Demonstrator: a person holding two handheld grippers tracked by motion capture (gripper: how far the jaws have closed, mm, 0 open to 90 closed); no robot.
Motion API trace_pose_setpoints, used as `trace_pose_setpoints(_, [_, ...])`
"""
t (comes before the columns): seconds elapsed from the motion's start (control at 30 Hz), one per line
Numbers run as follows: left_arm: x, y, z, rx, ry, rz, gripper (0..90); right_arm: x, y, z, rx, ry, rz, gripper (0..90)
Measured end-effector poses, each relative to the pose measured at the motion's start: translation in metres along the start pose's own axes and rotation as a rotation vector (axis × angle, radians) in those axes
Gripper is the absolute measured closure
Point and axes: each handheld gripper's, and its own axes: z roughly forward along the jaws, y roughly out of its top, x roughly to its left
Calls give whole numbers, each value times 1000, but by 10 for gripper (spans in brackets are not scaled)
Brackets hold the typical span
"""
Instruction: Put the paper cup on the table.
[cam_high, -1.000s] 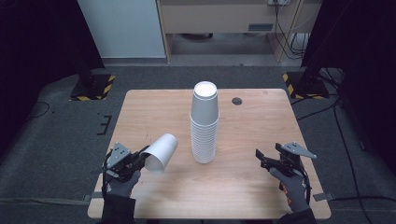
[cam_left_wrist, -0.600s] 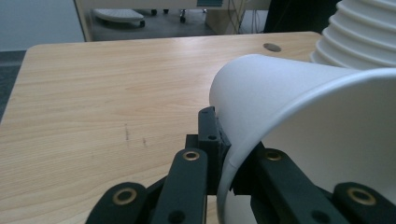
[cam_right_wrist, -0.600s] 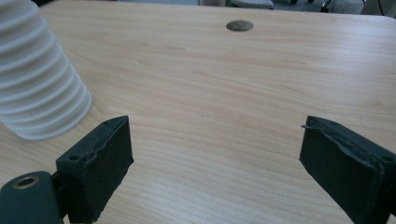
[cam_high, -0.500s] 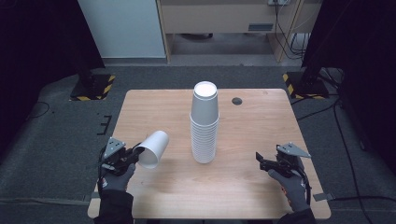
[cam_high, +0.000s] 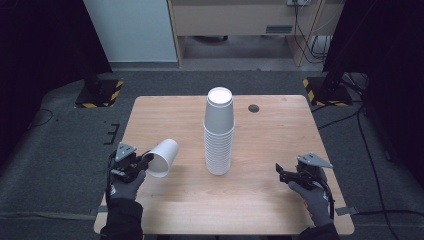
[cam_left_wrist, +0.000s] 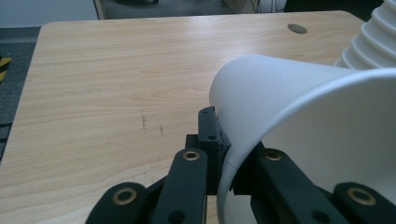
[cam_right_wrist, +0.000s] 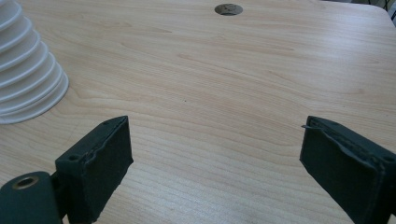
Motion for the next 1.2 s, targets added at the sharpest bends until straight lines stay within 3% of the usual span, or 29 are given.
trace_pose_setpoints(0.1, [4,2,3,23,21,10,852,0,0,0,3,-6,1,92])
trace_pose_setpoints(0.43, [27,-3,10,131,77,-28,852,0,0,0,7,-6,-1,90])
trace_pose_setpoints(0.7, [40,6,10,214,119,-30,855,0,-1,0,8,-7,-4,89])
trace_pose_setpoints(1.2, [49,22,23,419,152,-23,855,-1,-1,0,12,-2,0,89])
